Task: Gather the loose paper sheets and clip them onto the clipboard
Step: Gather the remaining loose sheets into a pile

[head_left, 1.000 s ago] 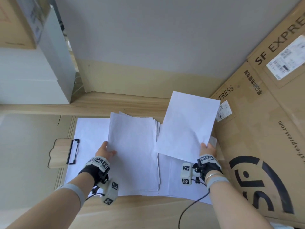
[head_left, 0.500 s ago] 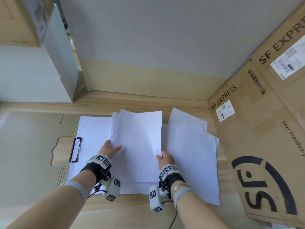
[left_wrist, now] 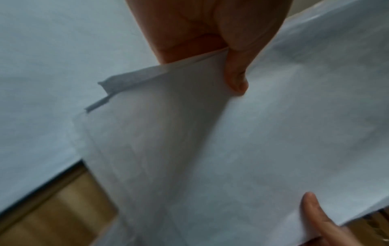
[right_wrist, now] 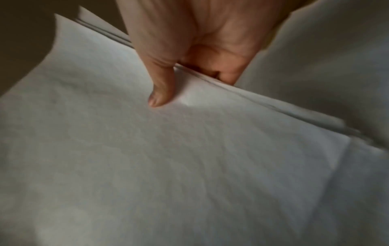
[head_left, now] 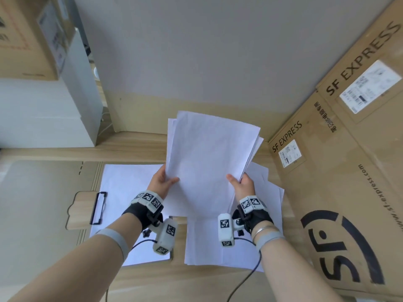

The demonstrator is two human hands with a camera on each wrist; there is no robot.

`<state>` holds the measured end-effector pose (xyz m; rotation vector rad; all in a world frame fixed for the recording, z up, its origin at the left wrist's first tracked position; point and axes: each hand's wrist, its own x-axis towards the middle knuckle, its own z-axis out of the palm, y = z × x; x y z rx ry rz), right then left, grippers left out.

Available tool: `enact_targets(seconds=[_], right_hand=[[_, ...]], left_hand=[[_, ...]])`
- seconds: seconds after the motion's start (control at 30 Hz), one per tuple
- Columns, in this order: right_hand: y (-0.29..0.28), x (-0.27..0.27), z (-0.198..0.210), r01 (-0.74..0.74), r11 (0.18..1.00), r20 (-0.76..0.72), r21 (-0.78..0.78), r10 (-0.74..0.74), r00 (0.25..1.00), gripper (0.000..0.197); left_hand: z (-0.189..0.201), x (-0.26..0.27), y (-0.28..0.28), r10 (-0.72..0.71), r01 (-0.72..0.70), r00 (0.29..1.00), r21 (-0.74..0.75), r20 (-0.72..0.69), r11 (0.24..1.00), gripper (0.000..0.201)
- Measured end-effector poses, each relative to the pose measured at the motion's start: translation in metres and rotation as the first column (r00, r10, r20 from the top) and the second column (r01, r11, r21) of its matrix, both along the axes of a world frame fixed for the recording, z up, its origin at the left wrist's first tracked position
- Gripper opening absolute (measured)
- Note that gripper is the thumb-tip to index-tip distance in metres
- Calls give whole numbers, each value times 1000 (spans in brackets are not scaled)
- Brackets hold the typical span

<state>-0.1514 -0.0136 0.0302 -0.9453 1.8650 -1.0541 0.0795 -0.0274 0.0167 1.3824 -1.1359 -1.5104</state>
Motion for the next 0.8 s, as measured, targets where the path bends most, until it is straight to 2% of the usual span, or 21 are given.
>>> enact_targets(seconds=[0.07, 0.2, 0.27, 0.37, 0.47, 0.6, 0.7, 0.8], right_hand=[[-6, -6, 24, 31, 996, -25, -83, -34, 999, 25], [-10, -18, 45, 98, 985, -9, -144, -100, 995, 25], [-6, -23, 51, 101, 985, 66, -139, -93, 993, 25], [2, -26, 54, 95, 992, 130, -88, -83, 988, 30], [4, -25, 54, 82, 994, 116, -75, -73, 991, 37], [5, -22, 55, 86, 992, 112, -89, -76, 991, 33], [8, -21, 55, 78, 992, 125, -103, -64, 990, 25], [11, -19, 53, 64, 991, 139, -121, -47, 989, 20]], left_hand=[[18, -11, -10, 26, -26, 1000, -15, 0, 1000, 44], [45, -29, -26, -17, 18, 1000, -63, 18, 998, 44], [52, -35, -30, -32, 34, 999, -78, 25, 996, 51], [61, -37, -33, -42, 37, 998, -119, -40, 992, 60], [71, -39, -35, -70, 52, 994, -195, -87, 980, 52], [78, -43, -37, -65, 22, 983, -244, -171, 970, 44], [87, -46, -39, -2, -63, 965, -241, -262, 968, 38], [104, -52, -49, 109, -190, 935, -220, -336, 957, 18]])
